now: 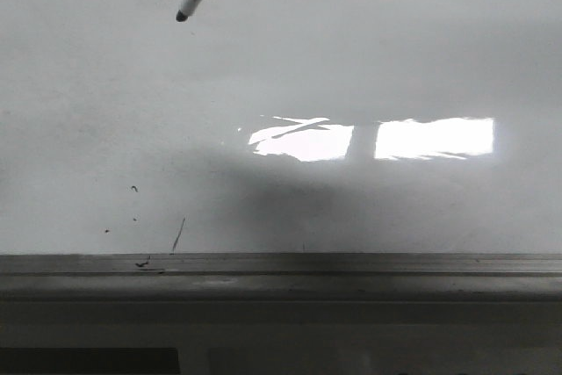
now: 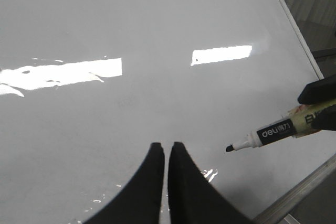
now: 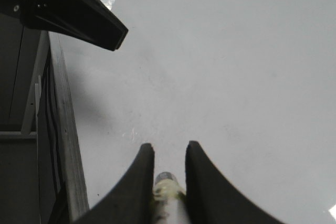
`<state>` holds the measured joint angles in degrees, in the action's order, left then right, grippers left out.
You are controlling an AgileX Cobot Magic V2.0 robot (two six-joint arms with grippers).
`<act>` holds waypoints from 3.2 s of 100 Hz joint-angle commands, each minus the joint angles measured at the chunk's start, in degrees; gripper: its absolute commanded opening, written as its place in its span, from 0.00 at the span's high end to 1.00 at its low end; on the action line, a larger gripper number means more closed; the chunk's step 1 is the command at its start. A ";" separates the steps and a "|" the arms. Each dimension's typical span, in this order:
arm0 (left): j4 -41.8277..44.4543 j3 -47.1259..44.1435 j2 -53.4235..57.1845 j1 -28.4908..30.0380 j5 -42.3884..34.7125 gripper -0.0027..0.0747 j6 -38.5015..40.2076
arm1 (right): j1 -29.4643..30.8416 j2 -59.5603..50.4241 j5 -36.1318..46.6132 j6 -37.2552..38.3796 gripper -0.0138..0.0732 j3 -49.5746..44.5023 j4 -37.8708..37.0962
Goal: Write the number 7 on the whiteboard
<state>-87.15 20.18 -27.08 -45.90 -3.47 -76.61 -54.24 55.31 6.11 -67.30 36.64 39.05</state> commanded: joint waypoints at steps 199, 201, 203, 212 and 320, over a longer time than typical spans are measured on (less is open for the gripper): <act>-0.11 1.51 -0.13 0.05 1.52 0.99 0.57 | 17.66 2.87 0.78 -1.87 0.91 1.14 7.38; -0.11 1.51 -0.13 0.05 1.52 0.99 0.57 | 18.13 2.77 0.48 -1.87 0.91 1.14 7.38; -0.11 1.51 -0.13 0.05 1.42 0.99 0.57 | 18.35 2.66 -0.04 -1.87 0.91 1.14 7.38; -0.11 1.51 -0.13 0.05 1.42 0.99 0.57 | 19.67 2.36 -2.72 -1.87 0.91 1.14 7.38; 4.57 1.88 -4.03 0.05 9.34 0.37 0.57 | 19.90 -5.58 -41.04 1.07 0.91 8.17 6.38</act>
<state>-83.15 20.05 -28.46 -45.90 3.94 -76.49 -34.68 50.19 -32.78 -65.44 41.83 44.95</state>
